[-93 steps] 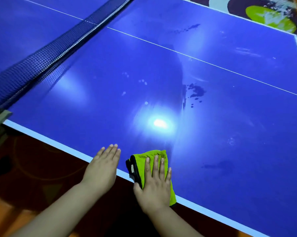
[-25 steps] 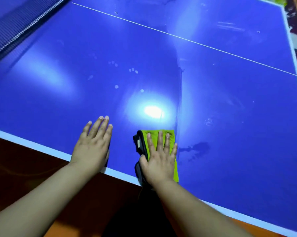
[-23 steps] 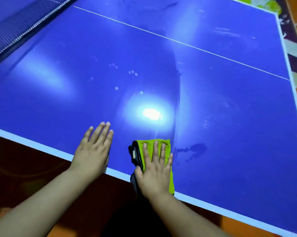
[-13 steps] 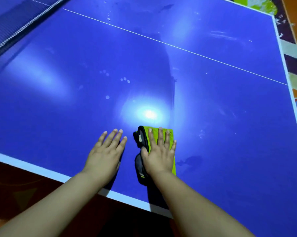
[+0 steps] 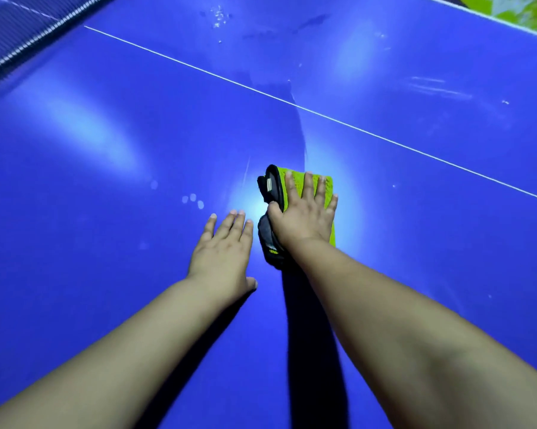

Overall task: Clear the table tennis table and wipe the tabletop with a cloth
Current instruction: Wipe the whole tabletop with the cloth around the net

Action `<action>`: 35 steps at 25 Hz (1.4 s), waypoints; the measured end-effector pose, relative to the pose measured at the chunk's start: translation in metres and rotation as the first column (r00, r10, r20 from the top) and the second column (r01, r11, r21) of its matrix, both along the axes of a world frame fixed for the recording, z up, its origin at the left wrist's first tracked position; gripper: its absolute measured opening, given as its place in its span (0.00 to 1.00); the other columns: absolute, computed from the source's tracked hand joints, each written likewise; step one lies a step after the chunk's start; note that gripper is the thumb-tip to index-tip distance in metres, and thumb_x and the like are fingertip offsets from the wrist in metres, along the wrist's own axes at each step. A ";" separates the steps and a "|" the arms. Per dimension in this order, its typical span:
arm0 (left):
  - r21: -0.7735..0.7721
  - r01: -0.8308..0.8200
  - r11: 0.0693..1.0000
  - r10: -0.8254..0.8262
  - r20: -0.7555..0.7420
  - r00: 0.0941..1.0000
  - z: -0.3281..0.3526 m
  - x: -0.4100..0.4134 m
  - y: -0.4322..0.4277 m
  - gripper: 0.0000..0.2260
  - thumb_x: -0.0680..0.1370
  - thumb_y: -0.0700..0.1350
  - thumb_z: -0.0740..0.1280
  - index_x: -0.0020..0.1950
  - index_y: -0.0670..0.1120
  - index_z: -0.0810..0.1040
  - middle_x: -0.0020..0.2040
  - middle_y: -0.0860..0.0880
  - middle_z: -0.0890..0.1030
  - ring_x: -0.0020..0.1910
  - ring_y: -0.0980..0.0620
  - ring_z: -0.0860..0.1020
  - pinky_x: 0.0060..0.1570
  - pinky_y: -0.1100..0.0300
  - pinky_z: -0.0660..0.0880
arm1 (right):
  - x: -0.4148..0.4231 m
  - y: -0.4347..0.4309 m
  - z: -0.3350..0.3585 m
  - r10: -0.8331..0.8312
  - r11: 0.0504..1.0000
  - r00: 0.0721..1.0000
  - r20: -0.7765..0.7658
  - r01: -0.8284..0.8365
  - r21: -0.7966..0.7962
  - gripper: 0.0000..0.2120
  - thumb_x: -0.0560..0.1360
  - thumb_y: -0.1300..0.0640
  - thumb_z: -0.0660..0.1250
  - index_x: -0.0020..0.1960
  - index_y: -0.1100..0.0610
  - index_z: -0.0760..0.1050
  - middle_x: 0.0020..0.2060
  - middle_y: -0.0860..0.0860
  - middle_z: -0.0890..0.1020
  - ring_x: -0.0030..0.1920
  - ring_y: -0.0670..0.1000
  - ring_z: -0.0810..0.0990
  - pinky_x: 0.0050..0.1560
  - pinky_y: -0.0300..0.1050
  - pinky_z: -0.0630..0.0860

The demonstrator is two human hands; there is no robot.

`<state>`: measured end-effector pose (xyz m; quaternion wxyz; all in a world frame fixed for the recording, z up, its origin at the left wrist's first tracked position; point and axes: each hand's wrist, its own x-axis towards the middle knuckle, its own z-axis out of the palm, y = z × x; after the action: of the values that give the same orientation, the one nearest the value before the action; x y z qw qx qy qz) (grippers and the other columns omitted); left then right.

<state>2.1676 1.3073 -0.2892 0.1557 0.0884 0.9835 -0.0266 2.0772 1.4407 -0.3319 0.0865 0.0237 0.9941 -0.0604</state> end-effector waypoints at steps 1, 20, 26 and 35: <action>-0.011 -0.002 1.000 0.002 0.021 1.000 -0.001 -0.018 0.005 0.46 0.72 0.62 0.64 0.76 0.43 0.40 0.77 0.44 0.41 0.76 0.49 0.40 0.73 0.48 0.38 | -0.026 0.003 -0.001 0.001 1.000 1.000 -0.008 -0.001 -0.005 0.34 0.76 0.39 0.52 0.78 0.42 0.45 0.79 0.50 0.45 0.77 0.55 0.39 0.74 0.62 0.38; -0.173 -0.025 0.985 0.065 0.227 0.972 -0.002 -0.071 0.032 0.51 0.68 0.60 0.71 0.76 0.43 0.41 0.77 0.45 0.42 0.76 0.52 0.45 0.74 0.50 0.42 | -0.219 0.039 -0.002 0.184 0.982 0.983 -0.013 -0.185 -0.034 0.32 0.77 0.43 0.51 0.79 0.45 0.47 0.79 0.52 0.46 0.78 0.56 0.42 0.74 0.61 0.42; -0.081 -0.106 0.991 0.122 0.223 0.967 -0.001 -0.061 0.029 0.52 0.66 0.59 0.73 0.77 0.45 0.43 0.78 0.49 0.42 0.76 0.53 0.45 0.73 0.51 0.44 | -0.091 0.058 -0.001 0.179 0.983 0.983 -0.035 -0.180 -0.028 0.32 0.77 0.42 0.52 0.79 0.45 0.46 0.78 0.52 0.46 0.78 0.56 0.41 0.74 0.60 0.41; 0.164 -0.214 0.963 0.233 -0.106 0.967 0.004 0.081 0.020 0.34 0.79 0.53 0.60 0.77 0.45 0.45 0.78 0.47 0.45 0.76 0.52 0.46 0.72 0.56 0.41 | 0.133 0.062 0.007 0.108 0.994 0.994 0.029 -0.108 0.015 0.36 0.72 0.42 0.48 0.79 0.45 0.44 0.78 0.52 0.44 0.77 0.55 0.39 0.75 0.59 0.39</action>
<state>2.2483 1.3271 -0.2851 0.0891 -0.0134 0.9941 0.0606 2.2104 1.5024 -0.3251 0.1033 -0.0286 0.9931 -0.0474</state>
